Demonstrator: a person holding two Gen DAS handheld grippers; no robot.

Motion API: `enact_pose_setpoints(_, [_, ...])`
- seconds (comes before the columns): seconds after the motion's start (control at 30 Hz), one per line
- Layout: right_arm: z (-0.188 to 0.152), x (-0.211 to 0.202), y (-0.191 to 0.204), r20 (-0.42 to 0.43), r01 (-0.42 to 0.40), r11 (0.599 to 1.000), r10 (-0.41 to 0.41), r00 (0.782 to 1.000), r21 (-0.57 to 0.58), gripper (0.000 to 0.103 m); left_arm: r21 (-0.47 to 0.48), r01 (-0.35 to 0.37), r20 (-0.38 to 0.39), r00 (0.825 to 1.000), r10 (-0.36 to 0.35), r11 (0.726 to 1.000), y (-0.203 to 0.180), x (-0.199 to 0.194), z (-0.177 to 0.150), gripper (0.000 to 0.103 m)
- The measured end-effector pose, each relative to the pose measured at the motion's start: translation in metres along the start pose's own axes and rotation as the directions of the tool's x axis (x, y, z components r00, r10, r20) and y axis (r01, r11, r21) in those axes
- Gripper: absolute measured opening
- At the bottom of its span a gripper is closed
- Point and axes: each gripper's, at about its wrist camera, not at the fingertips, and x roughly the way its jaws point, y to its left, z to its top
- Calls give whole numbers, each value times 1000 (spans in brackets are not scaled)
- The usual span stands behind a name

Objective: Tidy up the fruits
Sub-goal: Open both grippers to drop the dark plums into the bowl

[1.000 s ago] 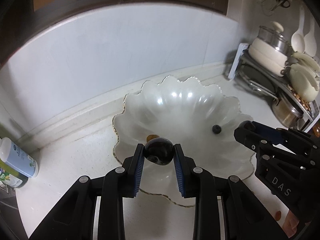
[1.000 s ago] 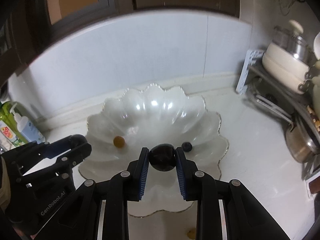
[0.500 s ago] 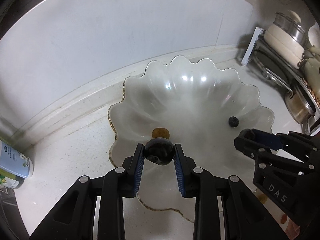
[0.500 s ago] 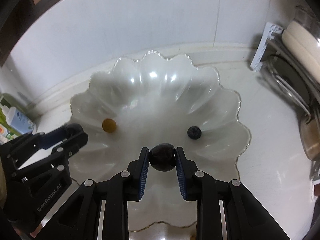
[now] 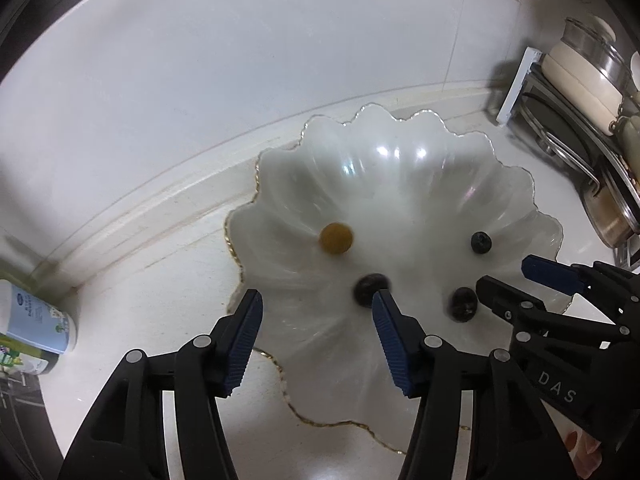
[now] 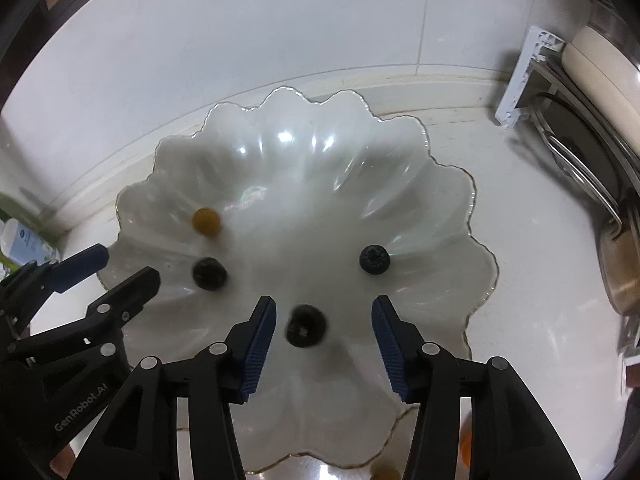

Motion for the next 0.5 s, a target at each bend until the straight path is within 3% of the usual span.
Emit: enact_pose_setpoints(0.5, [-22,-62,1,146,13,1000,-15,989,12,51,10,-22,124,992,20,1000,1,-62,-16,63])
